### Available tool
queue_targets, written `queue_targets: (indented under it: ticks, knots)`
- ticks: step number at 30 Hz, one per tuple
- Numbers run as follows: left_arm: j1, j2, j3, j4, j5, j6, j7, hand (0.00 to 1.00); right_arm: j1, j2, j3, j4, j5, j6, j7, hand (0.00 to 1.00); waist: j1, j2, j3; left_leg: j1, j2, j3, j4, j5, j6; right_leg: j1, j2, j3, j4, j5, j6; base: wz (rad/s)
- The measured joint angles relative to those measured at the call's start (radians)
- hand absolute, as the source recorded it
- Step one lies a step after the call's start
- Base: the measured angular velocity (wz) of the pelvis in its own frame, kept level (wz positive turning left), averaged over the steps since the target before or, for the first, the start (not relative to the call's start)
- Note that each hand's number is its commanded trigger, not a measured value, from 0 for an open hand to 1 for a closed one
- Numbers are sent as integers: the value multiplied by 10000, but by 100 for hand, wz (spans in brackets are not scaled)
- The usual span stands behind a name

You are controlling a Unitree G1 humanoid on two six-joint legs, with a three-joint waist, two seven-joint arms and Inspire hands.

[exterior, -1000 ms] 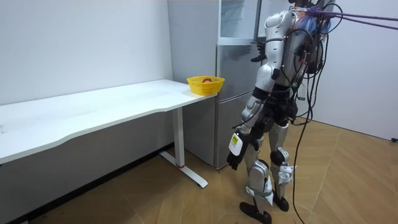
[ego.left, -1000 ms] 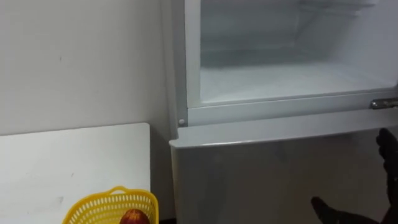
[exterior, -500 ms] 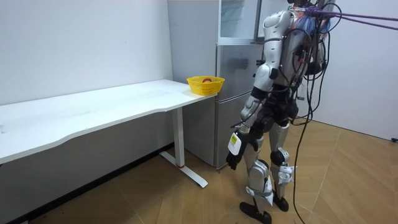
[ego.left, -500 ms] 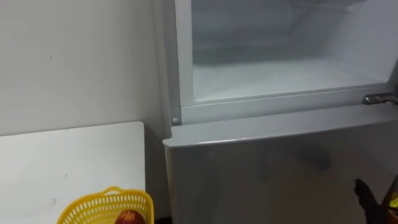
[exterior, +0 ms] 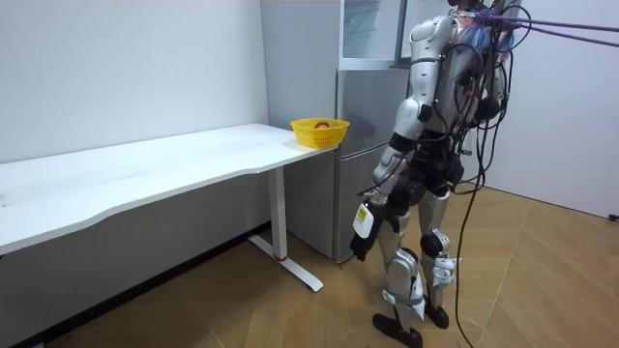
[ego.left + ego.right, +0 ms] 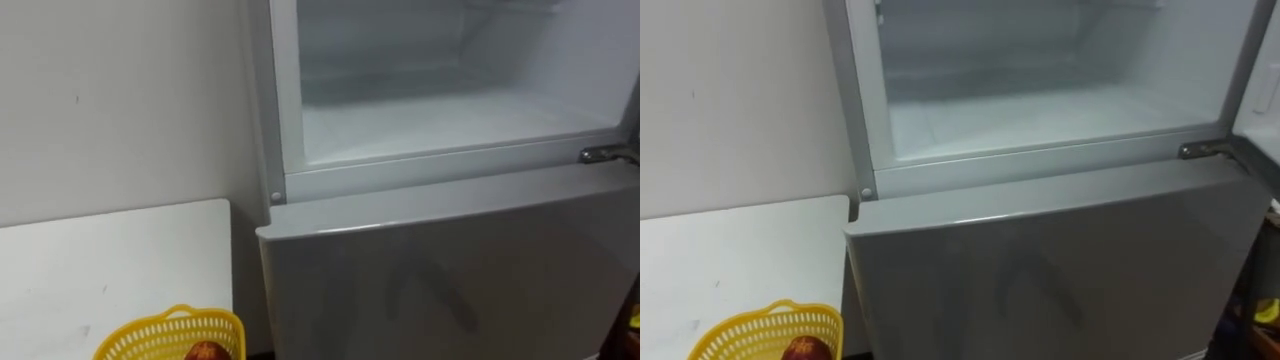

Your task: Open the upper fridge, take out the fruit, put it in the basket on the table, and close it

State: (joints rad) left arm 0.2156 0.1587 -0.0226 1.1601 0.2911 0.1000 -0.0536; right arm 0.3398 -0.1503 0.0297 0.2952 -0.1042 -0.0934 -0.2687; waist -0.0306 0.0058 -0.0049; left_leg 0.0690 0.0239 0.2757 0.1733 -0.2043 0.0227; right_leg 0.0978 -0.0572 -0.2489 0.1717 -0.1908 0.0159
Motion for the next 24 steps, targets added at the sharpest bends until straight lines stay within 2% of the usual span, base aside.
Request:
queue_targets:
  ticks: [6, 12, 20, 24]
  knots:
    - [349, -230, 15, -543, -44, 239, 306, 0, -73, 70, 96, 1864, 91, 113, 37, 0, 17, -31, 6, 33, -4, -36, -3, -20, 10, 82, -36, -4, -35, -10, 7, 1]
    - [412, -244, 12, -614, -158, 247, 432, 0, -373, 69, 63, 4338, 418, 309, 173, 0, 62, -99, -3, 124, -13, -64, 78, -21, 7, 251, -65, -15, -197, -11, 10, 0]
    - [448, -254, 10, -594, -131, 407, 123, 0, -651, 101, 64, 5855, 389, 342, 845, 0, 93, -164, 10, 104, -25, -138, 82, -23, 4, 281, -61, -37, -208, -17, 15, 2]
    - [443, -250, 14, -619, -141, 521, -35, 0, -1196, 120, 78, 6871, 482, 550, 1223, 0, 125, -246, 8, 101, -22, -138, 83, -23, 3, 280, -60, -38, -208, -22, 16, 0]
